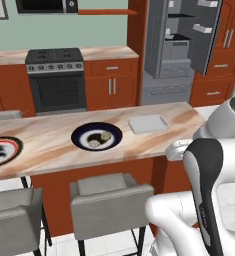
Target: Place two dumplings into each of the tupperware containers and then place the containers in the fridge.
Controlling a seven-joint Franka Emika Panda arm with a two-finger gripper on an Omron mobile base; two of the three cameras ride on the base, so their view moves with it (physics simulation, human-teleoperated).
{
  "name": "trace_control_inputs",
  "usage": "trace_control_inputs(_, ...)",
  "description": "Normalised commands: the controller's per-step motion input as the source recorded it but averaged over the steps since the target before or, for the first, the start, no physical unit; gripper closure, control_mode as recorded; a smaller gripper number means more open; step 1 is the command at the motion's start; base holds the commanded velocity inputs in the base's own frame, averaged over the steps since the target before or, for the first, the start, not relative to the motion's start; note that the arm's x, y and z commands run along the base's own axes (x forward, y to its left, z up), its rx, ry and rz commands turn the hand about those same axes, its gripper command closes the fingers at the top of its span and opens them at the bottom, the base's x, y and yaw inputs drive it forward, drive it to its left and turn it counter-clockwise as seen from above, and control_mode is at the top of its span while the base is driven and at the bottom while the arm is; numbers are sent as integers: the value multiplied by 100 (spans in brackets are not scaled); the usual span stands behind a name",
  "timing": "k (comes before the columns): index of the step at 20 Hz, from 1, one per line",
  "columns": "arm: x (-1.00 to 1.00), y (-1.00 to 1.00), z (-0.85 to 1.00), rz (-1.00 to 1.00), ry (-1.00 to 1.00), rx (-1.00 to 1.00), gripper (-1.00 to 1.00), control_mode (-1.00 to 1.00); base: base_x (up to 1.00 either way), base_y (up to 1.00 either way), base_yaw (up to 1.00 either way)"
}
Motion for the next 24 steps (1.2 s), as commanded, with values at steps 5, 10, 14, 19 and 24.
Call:
trace_control_inputs(5,0,0,0,0,0,0,-100,100,28,-6,0)
trace_control_inputs(10,0,0,0,0,0,0,-100,100,79,0,0)
trace_control_inputs(14,0,0,0,0,0,0,-100,100,59,0,0)
trace_control_inputs(19,2,0,0,0,0,0,-100,-100,1,0,0)
trace_control_inputs(24,81,35,0,0,3,0,-100,-100,0,0,0)
